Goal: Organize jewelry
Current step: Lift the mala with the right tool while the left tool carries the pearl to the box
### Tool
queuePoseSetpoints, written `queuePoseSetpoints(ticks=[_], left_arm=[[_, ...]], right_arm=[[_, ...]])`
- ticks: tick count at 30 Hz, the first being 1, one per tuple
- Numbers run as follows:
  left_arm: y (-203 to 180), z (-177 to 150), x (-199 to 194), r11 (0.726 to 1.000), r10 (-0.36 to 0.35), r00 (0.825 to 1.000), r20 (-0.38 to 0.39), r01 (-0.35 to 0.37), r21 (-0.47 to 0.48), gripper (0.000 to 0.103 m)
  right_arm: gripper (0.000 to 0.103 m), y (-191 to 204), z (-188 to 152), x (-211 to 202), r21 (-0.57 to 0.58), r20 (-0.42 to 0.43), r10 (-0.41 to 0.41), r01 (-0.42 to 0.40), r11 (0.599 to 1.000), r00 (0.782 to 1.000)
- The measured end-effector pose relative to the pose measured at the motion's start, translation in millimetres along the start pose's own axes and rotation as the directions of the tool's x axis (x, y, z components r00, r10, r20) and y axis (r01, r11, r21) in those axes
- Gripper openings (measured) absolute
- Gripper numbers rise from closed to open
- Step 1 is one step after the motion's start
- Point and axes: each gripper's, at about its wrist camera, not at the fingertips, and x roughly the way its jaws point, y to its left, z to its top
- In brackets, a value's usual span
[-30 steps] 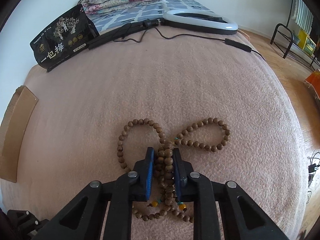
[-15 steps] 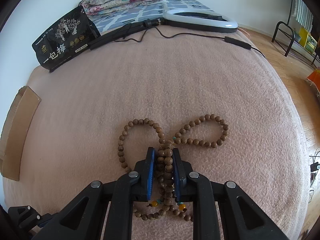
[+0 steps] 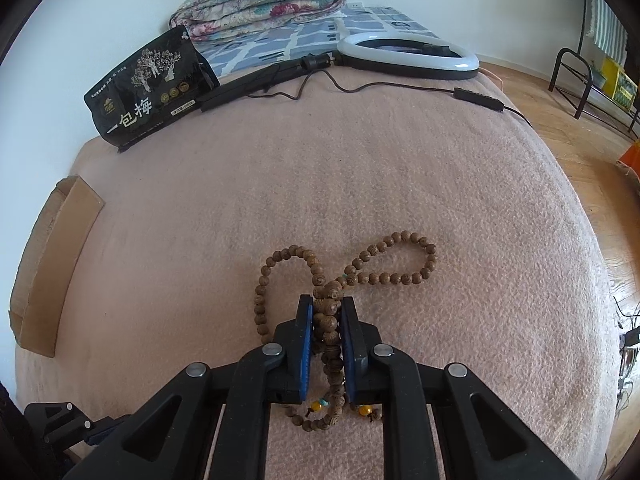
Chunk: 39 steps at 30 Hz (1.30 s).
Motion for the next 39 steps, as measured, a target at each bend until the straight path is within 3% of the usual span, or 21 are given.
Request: queuePoseSetpoints(ticks=[25,39], left_arm=[[38,-5,-72,0.992,0.079,0.992,0.102,-0.068,-0.106,0.006],[71,-2,-125,0.979,0.157,0.971,0.180,-0.130,-0.155,0.006]], right_arm=[[0.011,26,-17,-77,-0.047,0.095,0.062,-0.057,0.997,0.994],[0.011,88,-12,-106,-0.134,0.128,0.154,-0.137,0.981,0.980]])
